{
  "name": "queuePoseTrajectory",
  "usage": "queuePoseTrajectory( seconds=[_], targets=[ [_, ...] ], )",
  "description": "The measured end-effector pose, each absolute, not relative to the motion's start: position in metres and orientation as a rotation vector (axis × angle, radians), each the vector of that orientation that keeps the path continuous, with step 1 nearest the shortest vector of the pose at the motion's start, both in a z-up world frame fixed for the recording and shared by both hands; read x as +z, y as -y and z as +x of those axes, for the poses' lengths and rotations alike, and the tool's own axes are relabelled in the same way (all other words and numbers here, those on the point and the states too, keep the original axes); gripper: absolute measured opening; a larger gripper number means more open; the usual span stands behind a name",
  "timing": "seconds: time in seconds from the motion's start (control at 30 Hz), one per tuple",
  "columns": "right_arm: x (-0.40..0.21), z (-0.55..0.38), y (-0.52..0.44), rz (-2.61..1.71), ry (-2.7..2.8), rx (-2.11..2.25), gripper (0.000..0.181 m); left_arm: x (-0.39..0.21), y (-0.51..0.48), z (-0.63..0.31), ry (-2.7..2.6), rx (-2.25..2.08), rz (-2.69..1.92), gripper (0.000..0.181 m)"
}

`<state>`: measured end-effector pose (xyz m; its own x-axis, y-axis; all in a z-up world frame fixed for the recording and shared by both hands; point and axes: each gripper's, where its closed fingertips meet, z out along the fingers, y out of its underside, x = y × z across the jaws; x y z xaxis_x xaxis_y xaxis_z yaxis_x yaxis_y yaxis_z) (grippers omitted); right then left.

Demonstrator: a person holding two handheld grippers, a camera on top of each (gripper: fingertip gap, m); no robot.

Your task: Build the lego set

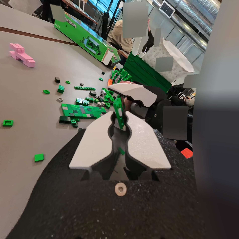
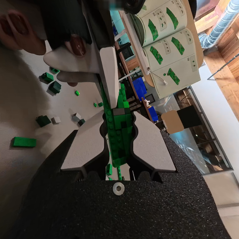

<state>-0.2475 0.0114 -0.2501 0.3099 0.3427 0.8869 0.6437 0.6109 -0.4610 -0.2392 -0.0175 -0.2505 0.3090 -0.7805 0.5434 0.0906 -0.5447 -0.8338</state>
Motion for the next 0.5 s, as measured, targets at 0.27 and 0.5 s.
queuePoseTrajectory(
  seconds=[0.27,0.5],
  targets=[
    [-0.252,-0.249,-0.012,-0.978,1.284,-0.187,0.035,-0.248,0.019,-0.236,-0.607,-1.378,-1.734,0.006],
    [-0.259,-0.255,-0.008,-0.99,1.332,-0.179,0.038,-0.258,0.022,-0.227,-0.716,-1.206,-1.795,0.006]
  ],
)
